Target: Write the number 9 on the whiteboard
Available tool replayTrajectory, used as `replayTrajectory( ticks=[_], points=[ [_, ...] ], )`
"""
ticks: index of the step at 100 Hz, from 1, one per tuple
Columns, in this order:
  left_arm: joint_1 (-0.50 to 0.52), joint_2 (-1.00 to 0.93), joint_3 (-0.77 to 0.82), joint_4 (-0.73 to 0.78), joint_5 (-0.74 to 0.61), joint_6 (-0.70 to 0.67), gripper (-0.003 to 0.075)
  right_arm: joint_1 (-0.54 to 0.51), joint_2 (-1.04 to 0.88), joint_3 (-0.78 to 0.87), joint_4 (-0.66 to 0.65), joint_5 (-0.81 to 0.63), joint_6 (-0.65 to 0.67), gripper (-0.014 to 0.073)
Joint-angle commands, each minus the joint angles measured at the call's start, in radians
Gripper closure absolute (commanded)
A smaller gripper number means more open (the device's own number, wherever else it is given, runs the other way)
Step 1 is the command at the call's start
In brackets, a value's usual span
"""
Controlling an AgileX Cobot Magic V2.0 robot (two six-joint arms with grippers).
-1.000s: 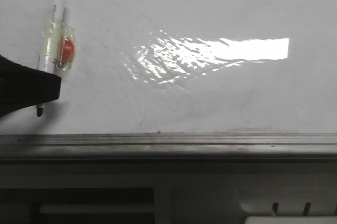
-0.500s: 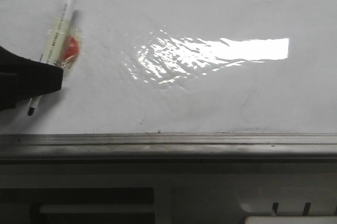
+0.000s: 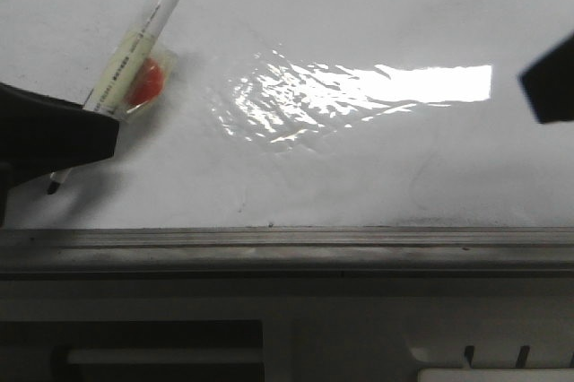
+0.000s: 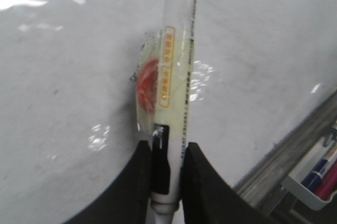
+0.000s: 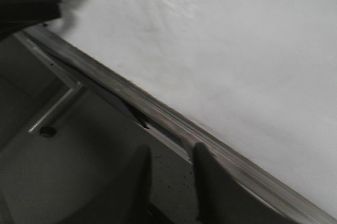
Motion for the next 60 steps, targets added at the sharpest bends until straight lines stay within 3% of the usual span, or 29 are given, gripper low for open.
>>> replayTrajectory(
  ticks=[1, 6, 30, 60],
  points=[
    [0.000, -0.046, -0.026, 0.146, -0.073, -0.007, 0.0740, 0.064, 0.068, -0.097, 0.005, -0.093, -0.014, 0.0229],
    [-0.005, -0.060, -0.026, 0.207, -0.075, -0.007, 0.0740, 0.098, 0.110, -0.139, 0.003, -0.107, -0.014, 0.0195],
    [-0.008, -0.077, -0.026, 0.427, -0.081, -0.007, 0.0740, 0.194, 0.241, -0.273, -0.004, -0.113, -0.014, 0.0206],
    [-0.008, -0.077, -0.026, 0.516, -0.086, -0.007, 0.0740, 0.209, 0.341, -0.306, 0.010, -0.141, -0.014, 0.0253]
  ],
)
